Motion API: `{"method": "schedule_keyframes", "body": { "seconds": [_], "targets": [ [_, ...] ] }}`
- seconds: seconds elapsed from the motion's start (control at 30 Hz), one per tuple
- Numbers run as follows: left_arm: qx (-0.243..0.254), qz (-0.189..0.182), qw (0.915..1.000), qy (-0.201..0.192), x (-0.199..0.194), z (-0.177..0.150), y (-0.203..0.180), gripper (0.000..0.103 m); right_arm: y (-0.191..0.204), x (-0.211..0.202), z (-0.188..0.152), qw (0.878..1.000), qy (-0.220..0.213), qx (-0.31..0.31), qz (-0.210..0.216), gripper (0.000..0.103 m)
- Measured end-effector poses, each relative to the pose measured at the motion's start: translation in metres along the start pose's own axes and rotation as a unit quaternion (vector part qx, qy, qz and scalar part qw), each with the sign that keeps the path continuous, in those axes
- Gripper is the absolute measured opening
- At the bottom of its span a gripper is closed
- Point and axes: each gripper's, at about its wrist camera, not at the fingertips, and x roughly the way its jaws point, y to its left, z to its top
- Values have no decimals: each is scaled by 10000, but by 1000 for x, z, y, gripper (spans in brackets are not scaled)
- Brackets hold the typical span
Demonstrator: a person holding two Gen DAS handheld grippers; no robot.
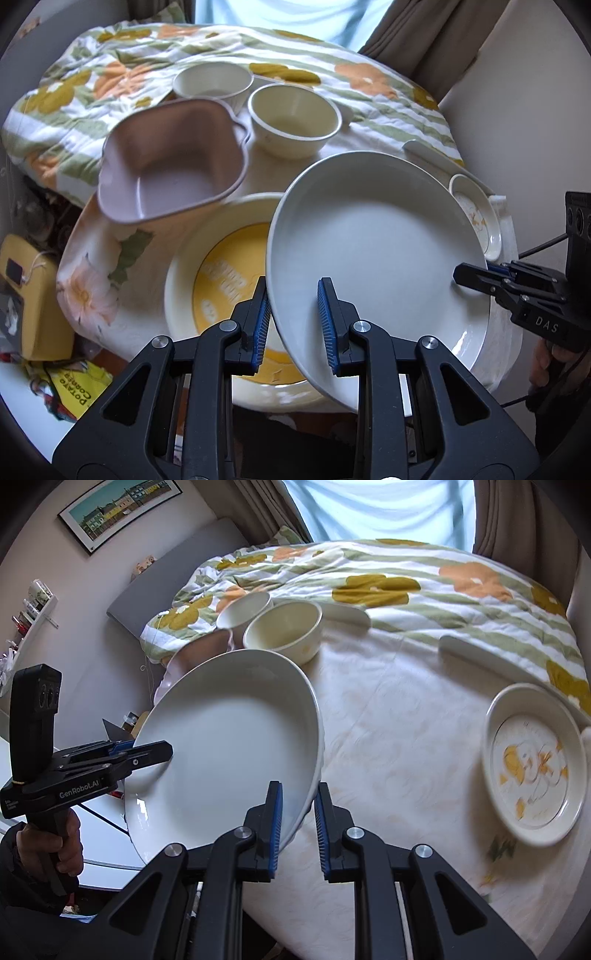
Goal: Organize plates and bowls
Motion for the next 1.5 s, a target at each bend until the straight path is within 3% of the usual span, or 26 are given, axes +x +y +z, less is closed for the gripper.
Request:
{"method": "schedule_keyframes", "body": {
  "seconds": [0.33, 0.5, 0.8, 1.07, 1.37, 1.5],
  "targets": [
    [370, -235, 9981, 435, 35, -4, 39, 22, 25, 35, -27, 9976, -9, 537, -435, 16],
    [590, -280, 9962, 579, 48, -1, 50, 22, 31, 47, -34, 9952, -96, 863, -452, 16],
    [1058, -144, 9917, 711, 61, -1, 51, 22, 39, 53, -40, 9902, -240, 1204, -659, 16],
    [1583, 323, 9848, 644, 62, -4, 40, 22, 43, 57, -44, 9880, -255, 1320, -756, 16],
    [2366, 1179, 9639, 322, 59, -14, 20, 22, 57, 62, -41, 9875, -213, 1022, -1184, 16],
    [2393, 1241, 9626, 282, 58, -14, 20, 22, 61, 64, -40, 9863, -206, 910, -1363, 16]
  ]
}}
